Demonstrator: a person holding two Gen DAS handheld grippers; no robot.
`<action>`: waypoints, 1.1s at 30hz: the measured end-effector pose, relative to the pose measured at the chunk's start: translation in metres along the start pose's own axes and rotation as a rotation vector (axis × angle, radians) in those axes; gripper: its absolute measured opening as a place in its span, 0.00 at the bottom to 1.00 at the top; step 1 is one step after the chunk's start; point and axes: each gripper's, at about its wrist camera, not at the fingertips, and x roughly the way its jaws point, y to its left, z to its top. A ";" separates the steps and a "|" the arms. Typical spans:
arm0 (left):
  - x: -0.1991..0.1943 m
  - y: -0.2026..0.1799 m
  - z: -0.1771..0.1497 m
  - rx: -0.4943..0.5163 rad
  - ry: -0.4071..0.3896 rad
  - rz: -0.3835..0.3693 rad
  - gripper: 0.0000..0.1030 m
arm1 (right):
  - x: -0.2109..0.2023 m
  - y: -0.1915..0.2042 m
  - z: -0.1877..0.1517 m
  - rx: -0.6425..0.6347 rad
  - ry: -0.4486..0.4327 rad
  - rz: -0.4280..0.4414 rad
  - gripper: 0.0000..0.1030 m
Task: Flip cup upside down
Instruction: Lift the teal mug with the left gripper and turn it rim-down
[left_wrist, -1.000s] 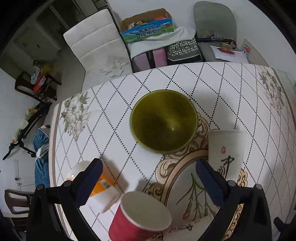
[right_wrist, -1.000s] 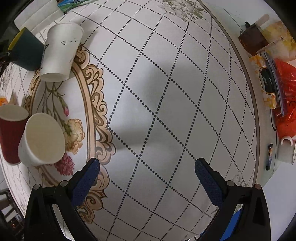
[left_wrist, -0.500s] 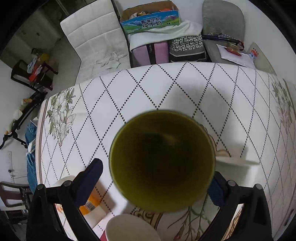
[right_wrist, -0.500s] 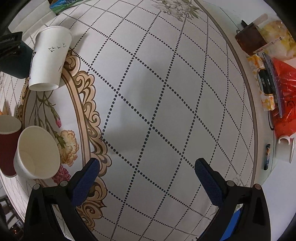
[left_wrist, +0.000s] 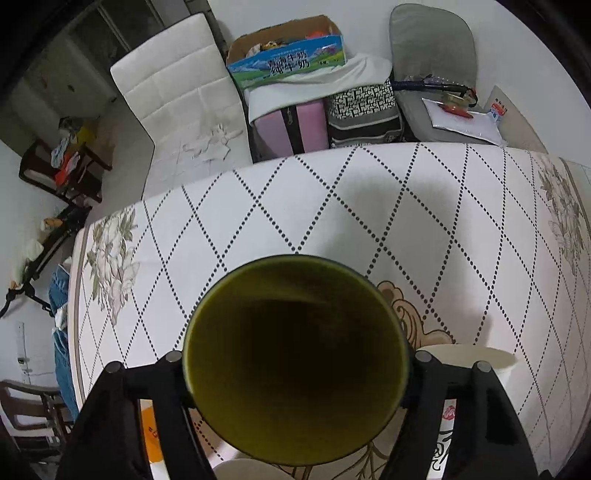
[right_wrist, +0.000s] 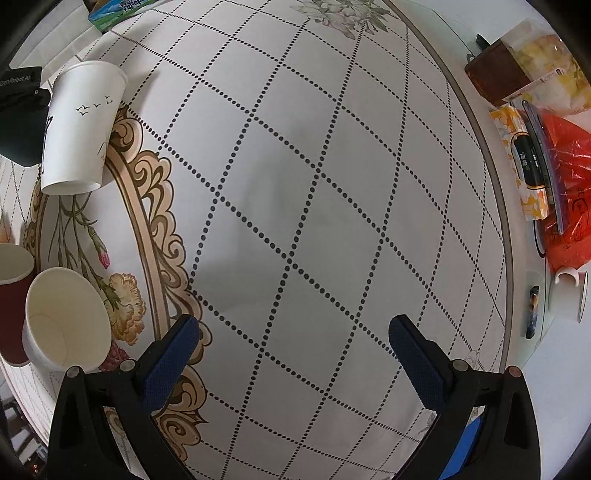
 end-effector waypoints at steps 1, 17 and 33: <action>0.000 0.000 0.001 0.002 -0.004 0.001 0.67 | 0.001 -0.001 0.002 0.002 0.001 0.000 1.00; -0.046 0.006 0.005 0.050 -0.046 0.013 0.66 | -0.001 -0.004 0.008 -0.042 0.025 0.009 1.00; -0.145 0.000 -0.036 0.054 -0.032 -0.094 0.66 | -0.033 -0.003 -0.014 -0.105 -0.005 0.053 1.00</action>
